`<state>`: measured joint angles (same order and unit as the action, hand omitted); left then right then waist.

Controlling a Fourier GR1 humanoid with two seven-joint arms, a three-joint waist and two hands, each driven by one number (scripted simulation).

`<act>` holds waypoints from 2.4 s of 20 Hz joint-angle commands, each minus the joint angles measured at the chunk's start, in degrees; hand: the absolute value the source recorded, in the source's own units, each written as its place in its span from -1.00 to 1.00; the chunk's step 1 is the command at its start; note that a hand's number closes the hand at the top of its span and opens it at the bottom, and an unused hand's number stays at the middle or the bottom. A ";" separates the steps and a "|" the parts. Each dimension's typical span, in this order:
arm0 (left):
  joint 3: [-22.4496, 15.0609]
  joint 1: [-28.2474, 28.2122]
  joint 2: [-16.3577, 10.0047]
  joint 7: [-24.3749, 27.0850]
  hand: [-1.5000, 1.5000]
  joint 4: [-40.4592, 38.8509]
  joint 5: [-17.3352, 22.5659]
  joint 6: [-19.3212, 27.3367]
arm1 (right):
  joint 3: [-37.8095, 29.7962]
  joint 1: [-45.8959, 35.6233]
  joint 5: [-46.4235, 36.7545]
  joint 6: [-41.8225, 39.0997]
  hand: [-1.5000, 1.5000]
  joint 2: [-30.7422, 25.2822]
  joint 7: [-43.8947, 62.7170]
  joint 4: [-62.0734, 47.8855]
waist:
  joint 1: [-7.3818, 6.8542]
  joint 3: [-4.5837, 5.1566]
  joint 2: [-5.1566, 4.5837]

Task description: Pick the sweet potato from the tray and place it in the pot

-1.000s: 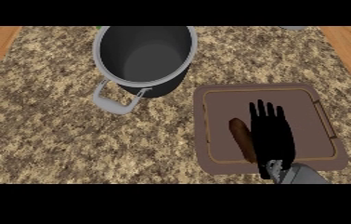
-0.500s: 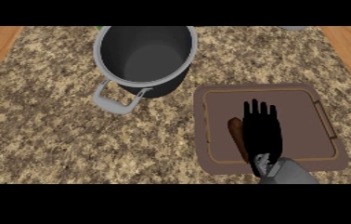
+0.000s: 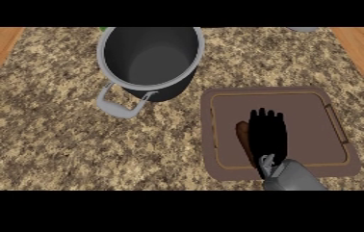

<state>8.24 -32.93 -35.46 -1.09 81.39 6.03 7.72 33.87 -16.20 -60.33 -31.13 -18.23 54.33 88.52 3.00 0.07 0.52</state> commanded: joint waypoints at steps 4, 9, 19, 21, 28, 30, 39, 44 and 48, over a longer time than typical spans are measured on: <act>-3.61 14.82 5.39 3.08 0.00 9.46 2.40 -0.50 | 2.16 -1.62 -2.64 -3.29 1.00 2.87 2.17 -2.62 | 1.55 0.19 -0.45; -3.22 14.13 5.93 3.27 0.00 8.92 1.66 -1.18 | 0.08 -2.23 -3.09 -4.59 1.00 2.82 0.88 -1.99 | 1.53 0.19 -0.20; -3.15 14.20 4.78 3.84 0.00 9.92 0.30 -4.31 | 8.18 -7.33 10.35 1.93 1.00 17.99 -6.27 0.35 | -4.56 -0.08 -1.71; -3.31 15.31 5.08 3.89 0.00 9.70 0.30 -4.81 | 9.24 -9.66 11.39 3.70 1.00 18.08 -4.67 -0.12 | -4.82 0.13 -1.49; -4.20 17.17 6.95 2.04 0.00 9.03 -0.69 -5.03 | 11.83 -22.08 8.13 11.25 1.00 18.20 0.54 0.33 | -4.18 0.30 -0.29; -3.87 16.69 7.03 2.23 0.00 8.87 -1.25 -4.89 | 11.59 -25.98 5.93 13.36 1.00 18.21 3.00 1.01 | -4.09 0.35 0.33; -2.50 17.90 7.41 2.20 0.00 7.75 -2.13 -5.58 | 7.04 -37.32 2.56 24.99 1.00 18.22 9.45 0.44 | -3.90 0.37 -0.22; -2.27 19.76 8.18 1.29 0.00 7.89 -2.56 -5.69 | 4.33 -41.60 3.45 29.82 1.00 18.22 10.03 -1.84 | -3.42 0.35 -0.88; -2.13 19.26 9.49 1.57 0.00 7.94 -2.48 -6.21 | 1.78 -45.31 3.34 32.79 1.00 18.22 9.92 -5.29 | -4.23 0.35 -1.05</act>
<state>9.98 -26.33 -31.51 -2.83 81.93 0.00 1.53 37.44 -58.11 -57.16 -3.03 -0.31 60.10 85.76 -2.86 -0.28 -0.36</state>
